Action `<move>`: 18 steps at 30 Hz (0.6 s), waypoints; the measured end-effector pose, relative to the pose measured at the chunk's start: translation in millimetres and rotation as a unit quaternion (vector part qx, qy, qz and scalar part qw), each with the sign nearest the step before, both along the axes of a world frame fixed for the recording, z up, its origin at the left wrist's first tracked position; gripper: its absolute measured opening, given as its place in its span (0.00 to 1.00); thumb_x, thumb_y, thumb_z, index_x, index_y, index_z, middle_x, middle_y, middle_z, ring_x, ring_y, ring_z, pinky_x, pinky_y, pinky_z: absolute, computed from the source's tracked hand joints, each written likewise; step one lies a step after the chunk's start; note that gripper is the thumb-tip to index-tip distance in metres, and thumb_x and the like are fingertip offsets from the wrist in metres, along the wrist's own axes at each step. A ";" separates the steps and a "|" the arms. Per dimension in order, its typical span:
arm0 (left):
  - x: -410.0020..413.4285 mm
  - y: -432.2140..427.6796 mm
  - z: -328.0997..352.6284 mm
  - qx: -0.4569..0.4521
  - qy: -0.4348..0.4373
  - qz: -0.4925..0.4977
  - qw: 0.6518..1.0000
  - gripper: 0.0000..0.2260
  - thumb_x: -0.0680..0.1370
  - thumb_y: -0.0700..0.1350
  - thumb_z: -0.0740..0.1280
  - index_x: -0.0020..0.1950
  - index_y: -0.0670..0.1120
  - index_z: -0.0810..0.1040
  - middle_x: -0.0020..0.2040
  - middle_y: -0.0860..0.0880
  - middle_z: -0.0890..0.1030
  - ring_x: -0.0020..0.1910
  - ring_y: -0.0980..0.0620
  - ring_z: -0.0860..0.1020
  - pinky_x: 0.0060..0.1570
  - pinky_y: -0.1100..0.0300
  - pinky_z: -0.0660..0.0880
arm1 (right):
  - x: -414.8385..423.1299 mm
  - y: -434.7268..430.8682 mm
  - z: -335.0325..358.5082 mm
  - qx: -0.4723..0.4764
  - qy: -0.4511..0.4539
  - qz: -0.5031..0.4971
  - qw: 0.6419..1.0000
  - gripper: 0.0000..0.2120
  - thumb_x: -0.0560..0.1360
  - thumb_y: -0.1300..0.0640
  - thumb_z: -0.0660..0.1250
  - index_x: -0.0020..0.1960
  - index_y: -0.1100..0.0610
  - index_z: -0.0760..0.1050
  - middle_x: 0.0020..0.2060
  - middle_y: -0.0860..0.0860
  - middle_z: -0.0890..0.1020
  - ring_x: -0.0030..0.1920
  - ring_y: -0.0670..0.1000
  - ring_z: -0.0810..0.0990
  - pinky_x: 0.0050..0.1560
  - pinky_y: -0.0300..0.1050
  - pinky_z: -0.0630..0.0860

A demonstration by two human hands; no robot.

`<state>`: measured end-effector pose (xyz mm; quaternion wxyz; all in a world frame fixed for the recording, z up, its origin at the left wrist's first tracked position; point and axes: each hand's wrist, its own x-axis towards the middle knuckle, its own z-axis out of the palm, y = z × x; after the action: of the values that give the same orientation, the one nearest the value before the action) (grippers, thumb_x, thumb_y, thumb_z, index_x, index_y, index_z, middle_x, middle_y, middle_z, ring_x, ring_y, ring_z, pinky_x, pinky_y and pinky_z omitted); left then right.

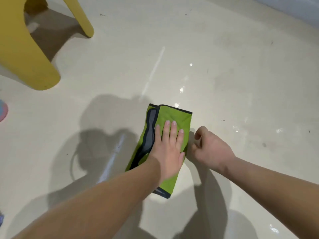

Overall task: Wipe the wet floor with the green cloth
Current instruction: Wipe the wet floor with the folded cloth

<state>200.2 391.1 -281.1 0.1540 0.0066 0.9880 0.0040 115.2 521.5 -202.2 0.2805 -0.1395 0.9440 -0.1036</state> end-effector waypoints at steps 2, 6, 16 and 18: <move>-31.2 9.9 4.0 -0.031 -0.006 -0.016 0.999 0.34 0.86 0.58 0.43 0.83 0.38 0.37 0.81 0.28 0.39 0.81 0.26 0.41 0.76 0.27 0.43 | -5.1 15.7 3.3 0.012 -0.026 -0.042 0.999 0.10 0.78 0.49 0.62 0.55 0.52 0.69 0.44 0.49 0.81 0.44 0.55 0.81 0.44 0.50 0.77; -70.3 39.4 15.8 -0.071 -0.126 -0.014 0.989 0.39 0.86 0.54 0.56 0.82 0.34 0.36 0.81 0.27 0.40 0.80 0.24 0.43 0.78 0.30 0.46 | -13.5 31.0 20.5 0.043 -0.106 -0.092 0.989 0.11 0.79 0.46 0.62 0.55 0.52 0.73 0.44 0.49 0.82 0.45 0.53 0.82 0.48 0.48 0.80; -22.4 -34.7 -5.3 0.076 -0.006 -0.032 0.997 0.30 0.84 0.61 0.39 0.84 0.53 0.34 0.82 0.41 0.30 0.81 0.43 0.29 0.75 0.29 0.33 | -39.5 6.1 49.9 0.162 -0.155 0.110 0.968 0.17 0.82 0.44 0.60 0.64 0.52 0.76 0.55 0.51 0.80 0.56 0.56 0.78 0.57 0.47 0.75; -15.8 -34.8 -12.0 0.027 0.025 -0.023 0.999 0.31 0.82 0.62 0.35 0.83 0.53 0.32 0.82 0.38 0.30 0.82 0.38 0.32 0.76 0.29 0.37 | -43.0 12.0 45.0 0.166 -0.131 0.148 0.966 0.18 0.82 0.42 0.58 0.67 0.51 0.74 0.53 0.49 0.79 0.53 0.55 0.76 0.57 0.47 0.75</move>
<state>184.4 356.3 -293.1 0.1294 0.0332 0.9907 0.0274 72.2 533.5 -157.1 0.4332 -0.2149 0.8717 0.0796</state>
